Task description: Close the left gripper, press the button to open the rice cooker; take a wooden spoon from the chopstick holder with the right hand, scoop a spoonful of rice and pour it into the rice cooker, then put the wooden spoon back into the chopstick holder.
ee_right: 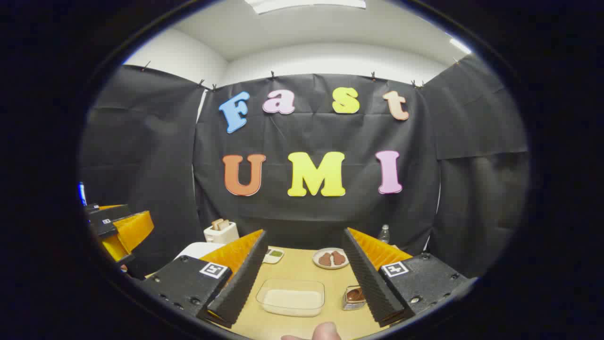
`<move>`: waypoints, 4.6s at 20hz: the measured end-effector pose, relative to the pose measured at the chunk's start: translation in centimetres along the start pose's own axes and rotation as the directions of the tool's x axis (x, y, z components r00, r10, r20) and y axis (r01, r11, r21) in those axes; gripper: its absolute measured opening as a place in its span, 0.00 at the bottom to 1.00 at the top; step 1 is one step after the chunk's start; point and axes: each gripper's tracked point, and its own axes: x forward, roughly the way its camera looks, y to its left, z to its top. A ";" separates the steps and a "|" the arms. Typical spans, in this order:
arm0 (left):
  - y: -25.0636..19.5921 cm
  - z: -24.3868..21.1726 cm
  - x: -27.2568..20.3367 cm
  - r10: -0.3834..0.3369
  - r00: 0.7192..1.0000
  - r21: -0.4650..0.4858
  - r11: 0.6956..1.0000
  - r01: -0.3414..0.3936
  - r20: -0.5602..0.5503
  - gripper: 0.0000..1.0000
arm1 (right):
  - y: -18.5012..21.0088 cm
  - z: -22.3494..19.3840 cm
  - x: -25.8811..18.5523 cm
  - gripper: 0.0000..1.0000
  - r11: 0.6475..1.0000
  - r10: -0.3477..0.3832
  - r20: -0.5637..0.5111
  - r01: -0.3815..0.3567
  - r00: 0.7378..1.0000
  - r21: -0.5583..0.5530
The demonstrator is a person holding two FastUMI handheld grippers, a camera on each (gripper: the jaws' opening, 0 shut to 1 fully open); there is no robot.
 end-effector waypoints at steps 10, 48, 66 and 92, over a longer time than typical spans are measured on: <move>0.4 -0.3 0.2 0.020 1.000 -0.005 1.000 -0.020 0.002 0.94 | 0.0 0.1 0.3 1.00 1.000 0.007 -0.007 -0.007 1.000 -0.009; -0.9 -9.5 6.6 0.006 0.941 -0.019 1.000 -0.013 -0.337 0.10 | -8.5 -3.6 6.2 1.00 0.999 -0.032 -0.060 0.034 0.998 0.032; 6.6 -22.3 13.0 -0.021 0.750 -0.114 0.991 -0.072 -0.661 0.00 | -12.9 -6.3 8.8 1.00 0.992 -0.120 -0.140 0.125 0.983 0.029; 7.1 -16.9 16.9 0.021 0.844 -0.115 0.989 -0.098 -0.536 0.03 | -13.2 -6.0 8.3 0.99 0.991 -0.125 -0.147 0.118 0.981 -0.056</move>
